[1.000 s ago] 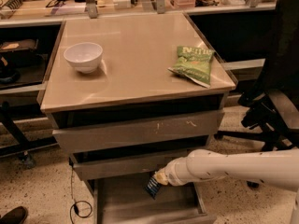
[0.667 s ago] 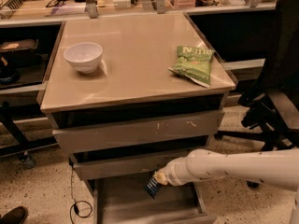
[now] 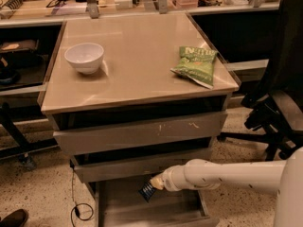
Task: Place rxbar blueberry into bottom drawer
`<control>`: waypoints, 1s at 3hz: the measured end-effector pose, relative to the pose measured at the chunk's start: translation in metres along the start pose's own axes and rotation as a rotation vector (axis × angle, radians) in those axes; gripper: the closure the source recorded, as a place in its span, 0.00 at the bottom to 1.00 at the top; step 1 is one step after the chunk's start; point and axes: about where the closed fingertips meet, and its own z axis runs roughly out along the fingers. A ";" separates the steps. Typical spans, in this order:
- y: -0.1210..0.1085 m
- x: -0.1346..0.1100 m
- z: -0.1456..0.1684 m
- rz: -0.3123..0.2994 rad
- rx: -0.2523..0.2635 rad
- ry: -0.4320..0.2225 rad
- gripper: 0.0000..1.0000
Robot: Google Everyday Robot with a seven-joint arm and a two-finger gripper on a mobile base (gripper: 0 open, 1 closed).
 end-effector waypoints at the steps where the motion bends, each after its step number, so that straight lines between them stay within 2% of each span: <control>1: -0.010 0.013 0.044 0.077 -0.040 -0.009 1.00; 2: -0.010 0.013 0.044 0.077 -0.040 -0.009 1.00; 3: -0.019 0.028 0.065 0.146 -0.023 -0.030 1.00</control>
Offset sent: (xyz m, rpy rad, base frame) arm 0.0072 0.0106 -0.0298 0.0390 0.0387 -0.0255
